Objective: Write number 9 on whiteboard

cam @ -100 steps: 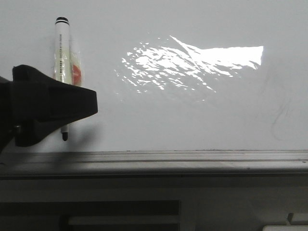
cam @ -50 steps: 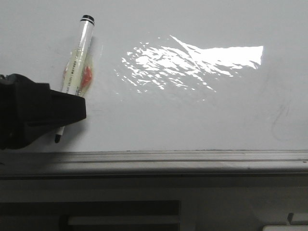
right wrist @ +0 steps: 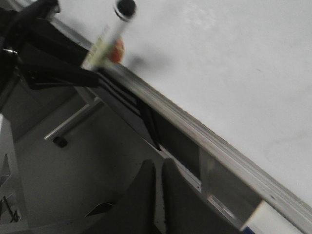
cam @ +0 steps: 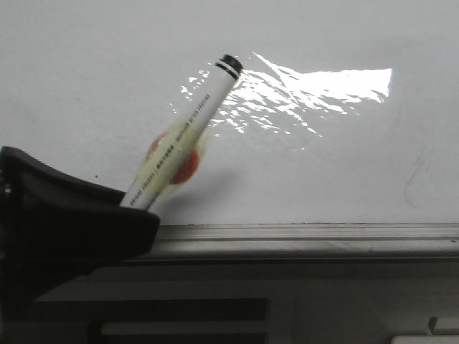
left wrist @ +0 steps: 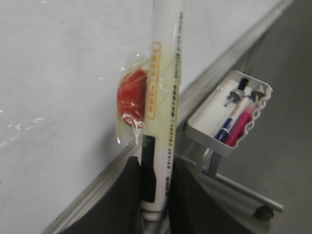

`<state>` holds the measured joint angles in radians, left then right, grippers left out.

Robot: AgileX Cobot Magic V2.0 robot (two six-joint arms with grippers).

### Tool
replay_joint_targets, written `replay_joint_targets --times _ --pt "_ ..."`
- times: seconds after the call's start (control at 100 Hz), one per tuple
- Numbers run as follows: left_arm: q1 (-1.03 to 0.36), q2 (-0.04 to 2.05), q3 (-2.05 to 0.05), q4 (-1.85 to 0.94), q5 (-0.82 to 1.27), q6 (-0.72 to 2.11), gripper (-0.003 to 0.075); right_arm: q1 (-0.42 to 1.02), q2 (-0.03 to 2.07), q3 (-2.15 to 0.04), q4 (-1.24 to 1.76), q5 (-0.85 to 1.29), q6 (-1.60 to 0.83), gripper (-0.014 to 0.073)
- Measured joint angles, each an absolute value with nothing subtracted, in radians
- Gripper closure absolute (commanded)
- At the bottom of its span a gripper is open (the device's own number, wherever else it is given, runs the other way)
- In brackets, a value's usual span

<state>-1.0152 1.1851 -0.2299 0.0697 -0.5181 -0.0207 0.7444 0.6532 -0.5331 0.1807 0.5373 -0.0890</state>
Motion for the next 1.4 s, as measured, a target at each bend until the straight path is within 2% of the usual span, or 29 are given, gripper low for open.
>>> replay_joint_targets --times 0.05,0.1,0.14,0.33,0.5,0.57,0.73,0.89,0.99,1.19,1.25,1.4 --pt "-1.015 1.179 -0.230 0.129 -0.507 -0.017 0.0741 0.792 0.700 -0.554 0.181 0.514 -0.100 0.0298" --pt "-1.015 1.175 -0.230 0.171 -0.504 -0.015 0.0741 0.835 0.747 -0.573 0.181 0.490 -0.105 0.0219" --pt "-1.015 1.172 -0.230 0.197 -0.502 -0.015 0.0741 0.865 0.786 -0.590 0.181 0.478 -0.108 0.0191" --pt "-1.015 1.170 -0.230 0.272 -0.527 -0.013 0.0741 0.914 0.928 -0.650 0.181 0.450 -0.111 0.0196" --pt "-1.015 1.170 -0.230 0.351 -0.547 -0.011 0.0741 0.916 0.966 -0.678 0.181 0.411 -0.111 0.0197" --pt "-1.015 1.170 -0.230 0.359 -0.547 -0.010 0.0741 0.916 0.966 -0.678 0.183 0.399 -0.111 0.0241" --pt "-1.015 1.170 -0.230 0.365 -0.555 -0.010 0.0741 0.916 0.966 -0.678 0.194 0.395 -0.111 0.0471" --pt "-1.015 1.170 -0.230 0.367 -0.557 -0.007 0.0740 0.916 0.966 -0.680 0.214 0.393 -0.111 0.0629" --pt "-1.015 1.170 -0.230 0.374 -0.555 0.000 0.0708 0.920 0.966 -0.682 0.239 0.395 -0.111 0.0657" --pt "-1.015 1.168 -0.230 0.334 -0.558 0.000 0.0412 0.920 0.966 -0.682 0.241 0.406 -0.111 0.0657" --pt "-1.015 1.168 -0.230 0.307 -0.561 0.000 0.0382 0.920 0.968 -0.682 0.233 0.408 -0.111 0.0657" --pt "-1.015 1.147 -0.228 0.241 -0.563 0.000 0.0384 0.920 0.968 -0.682 0.231 0.408 -0.111 0.0655"
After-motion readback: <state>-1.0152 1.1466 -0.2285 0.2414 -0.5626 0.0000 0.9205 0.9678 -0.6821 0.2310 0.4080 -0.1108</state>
